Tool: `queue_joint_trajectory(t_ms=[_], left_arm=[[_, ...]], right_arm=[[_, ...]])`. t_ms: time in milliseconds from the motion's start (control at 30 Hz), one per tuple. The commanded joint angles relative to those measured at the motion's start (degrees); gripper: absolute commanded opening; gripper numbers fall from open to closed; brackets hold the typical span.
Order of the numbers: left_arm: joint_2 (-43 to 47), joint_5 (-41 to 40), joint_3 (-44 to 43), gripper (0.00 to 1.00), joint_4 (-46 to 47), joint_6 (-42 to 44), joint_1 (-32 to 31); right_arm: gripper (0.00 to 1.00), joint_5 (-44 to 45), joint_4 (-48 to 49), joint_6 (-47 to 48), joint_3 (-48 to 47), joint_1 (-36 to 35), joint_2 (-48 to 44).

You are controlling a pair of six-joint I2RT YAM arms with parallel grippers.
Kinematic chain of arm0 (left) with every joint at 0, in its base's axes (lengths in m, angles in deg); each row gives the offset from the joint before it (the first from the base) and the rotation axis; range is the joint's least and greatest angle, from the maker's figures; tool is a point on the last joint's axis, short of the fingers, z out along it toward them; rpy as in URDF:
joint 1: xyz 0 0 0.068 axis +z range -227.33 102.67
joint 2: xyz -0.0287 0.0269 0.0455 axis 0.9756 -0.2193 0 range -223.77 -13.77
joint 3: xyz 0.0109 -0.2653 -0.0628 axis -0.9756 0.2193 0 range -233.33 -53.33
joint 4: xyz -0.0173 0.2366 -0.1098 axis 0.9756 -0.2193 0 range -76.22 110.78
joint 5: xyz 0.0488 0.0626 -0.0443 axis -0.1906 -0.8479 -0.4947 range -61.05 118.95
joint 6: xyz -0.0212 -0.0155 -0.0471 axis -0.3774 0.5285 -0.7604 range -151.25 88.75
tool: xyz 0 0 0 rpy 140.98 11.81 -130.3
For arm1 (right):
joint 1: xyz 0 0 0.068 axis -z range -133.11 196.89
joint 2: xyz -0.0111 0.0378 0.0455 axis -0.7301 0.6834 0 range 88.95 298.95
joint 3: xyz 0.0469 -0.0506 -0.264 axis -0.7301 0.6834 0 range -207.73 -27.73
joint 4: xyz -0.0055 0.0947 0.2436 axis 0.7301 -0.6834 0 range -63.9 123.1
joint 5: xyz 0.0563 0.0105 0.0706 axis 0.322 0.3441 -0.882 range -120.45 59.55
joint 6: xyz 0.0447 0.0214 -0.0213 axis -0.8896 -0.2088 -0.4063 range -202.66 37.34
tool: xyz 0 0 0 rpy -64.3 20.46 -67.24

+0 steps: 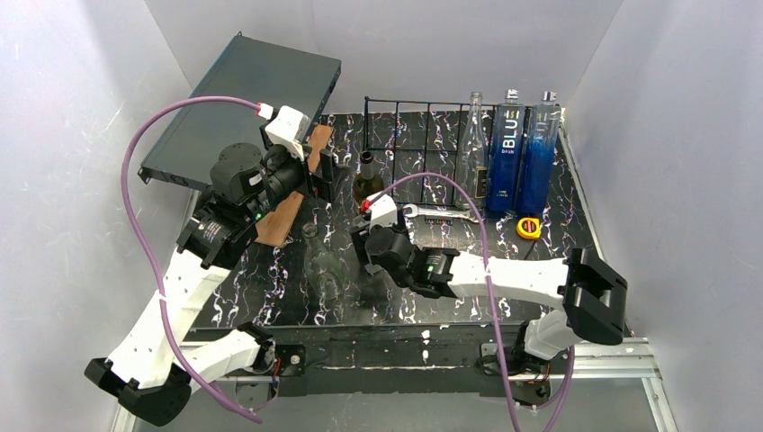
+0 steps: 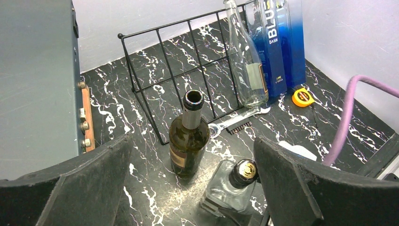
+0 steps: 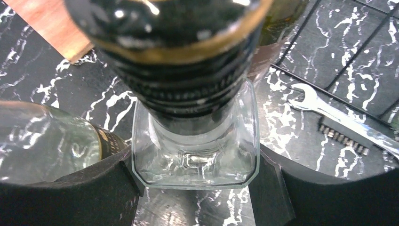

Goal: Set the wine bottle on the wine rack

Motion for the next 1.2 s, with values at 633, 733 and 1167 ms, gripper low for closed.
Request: queue_joint_trajectory(t_ms=[633, 733, 1167], left_arm=[[-0.38, 0.89, -0.25, 0.99, 1.08, -0.03, -0.22], [-0.26, 0.68, -0.2, 0.99, 0.99, 0.05, -0.26], [0.41, 0.37, -0.37, 0.99, 0.9, 0.21, -0.26]], right_arm=[[0.01, 6.01, -5.66, 7.22, -3.09, 15.83, -14.98], [0.01, 3.46, -6.26, 6.97, -4.94, 19.34, -13.83], [0.01, 1.26, -9.61, 6.06, -18.57, 27.96, -1.61]])
